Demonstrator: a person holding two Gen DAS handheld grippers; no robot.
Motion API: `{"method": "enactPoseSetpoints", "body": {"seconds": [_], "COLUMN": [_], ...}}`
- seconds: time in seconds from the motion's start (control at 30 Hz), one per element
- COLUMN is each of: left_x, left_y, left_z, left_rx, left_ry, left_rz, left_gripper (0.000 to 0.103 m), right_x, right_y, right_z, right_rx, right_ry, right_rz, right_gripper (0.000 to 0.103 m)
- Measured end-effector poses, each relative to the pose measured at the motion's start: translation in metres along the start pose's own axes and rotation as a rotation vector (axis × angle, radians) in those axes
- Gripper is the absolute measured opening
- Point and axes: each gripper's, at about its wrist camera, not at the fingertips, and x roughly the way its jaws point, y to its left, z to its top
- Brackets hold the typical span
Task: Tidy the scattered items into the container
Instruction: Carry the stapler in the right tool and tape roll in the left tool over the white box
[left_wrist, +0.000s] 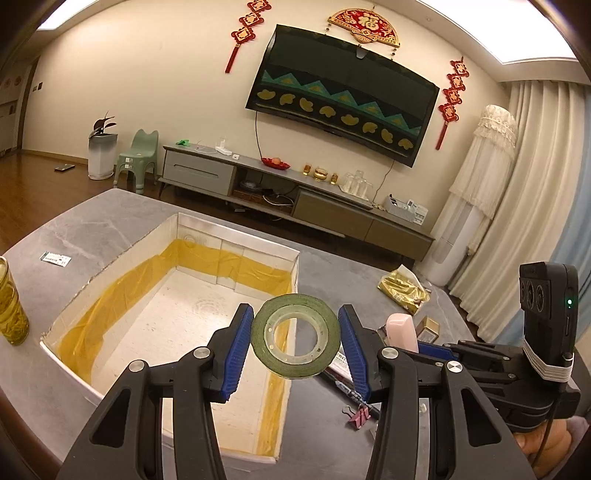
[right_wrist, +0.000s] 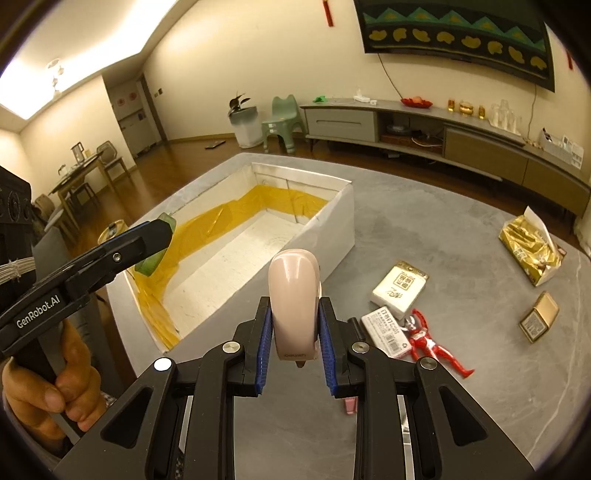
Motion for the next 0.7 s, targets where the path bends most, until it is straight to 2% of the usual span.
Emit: {"method": "enactPoseSetpoints", "body": {"seconds": [0.4, 0.7], "left_x": [0.014, 0.036], "left_y": [0.025, 0.036], "left_z": [0.017, 0.036], "left_rx": [-0.052, -0.055], "left_ry": [0.039, 0.057], "left_rz": [0.026, 0.038], "left_gripper": [0.049, 0.049], "right_x": [0.009, 0.021], "right_y": [0.01, 0.017], "right_z": [0.027, 0.049], "right_rx": [0.025, -0.006], "right_ry": [-0.018, -0.011], "right_rz": [0.021, 0.009], "right_gripper": [0.025, 0.025]}}
